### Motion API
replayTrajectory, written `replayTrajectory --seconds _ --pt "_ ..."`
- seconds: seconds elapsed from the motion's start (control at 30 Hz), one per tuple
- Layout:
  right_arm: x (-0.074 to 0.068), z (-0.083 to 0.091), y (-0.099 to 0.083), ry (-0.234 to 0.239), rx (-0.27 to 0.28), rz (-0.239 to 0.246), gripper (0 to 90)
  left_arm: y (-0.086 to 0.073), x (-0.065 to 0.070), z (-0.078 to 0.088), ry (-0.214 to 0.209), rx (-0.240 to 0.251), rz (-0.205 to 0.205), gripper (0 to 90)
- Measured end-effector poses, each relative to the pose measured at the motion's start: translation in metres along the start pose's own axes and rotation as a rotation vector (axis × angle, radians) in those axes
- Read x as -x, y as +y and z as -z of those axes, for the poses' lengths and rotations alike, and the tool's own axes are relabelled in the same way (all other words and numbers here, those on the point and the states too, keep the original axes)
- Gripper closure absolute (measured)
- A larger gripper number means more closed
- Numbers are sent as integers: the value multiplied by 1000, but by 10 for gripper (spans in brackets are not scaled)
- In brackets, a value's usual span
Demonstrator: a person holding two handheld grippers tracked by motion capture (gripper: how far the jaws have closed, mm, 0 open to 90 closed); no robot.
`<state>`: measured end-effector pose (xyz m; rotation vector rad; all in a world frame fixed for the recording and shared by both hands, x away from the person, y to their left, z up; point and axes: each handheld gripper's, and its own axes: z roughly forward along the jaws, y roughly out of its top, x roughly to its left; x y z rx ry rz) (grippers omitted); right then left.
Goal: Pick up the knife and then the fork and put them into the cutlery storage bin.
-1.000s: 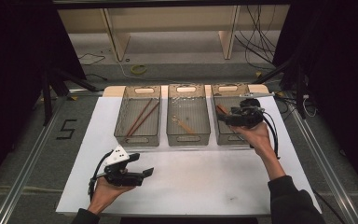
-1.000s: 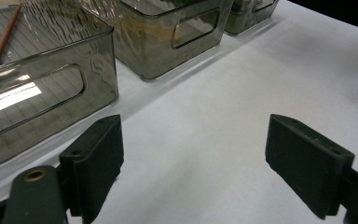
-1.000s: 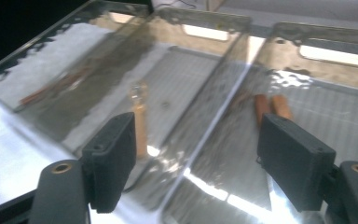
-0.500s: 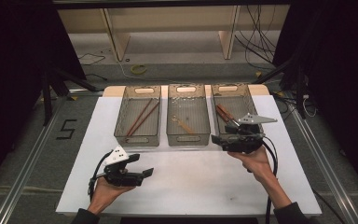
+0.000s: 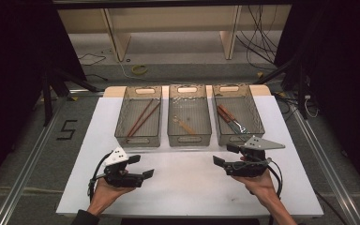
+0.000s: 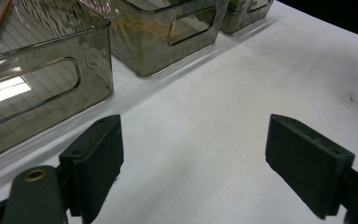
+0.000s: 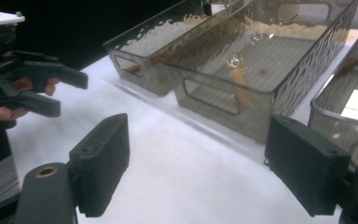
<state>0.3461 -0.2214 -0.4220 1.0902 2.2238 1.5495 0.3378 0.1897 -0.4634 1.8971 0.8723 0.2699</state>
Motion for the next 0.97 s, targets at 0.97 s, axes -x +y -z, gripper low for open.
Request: replayTrajectory --seconds 0.97 --pt "1 20 -36 -36 16 -15 207 0 0 0 -19 2 2 185"
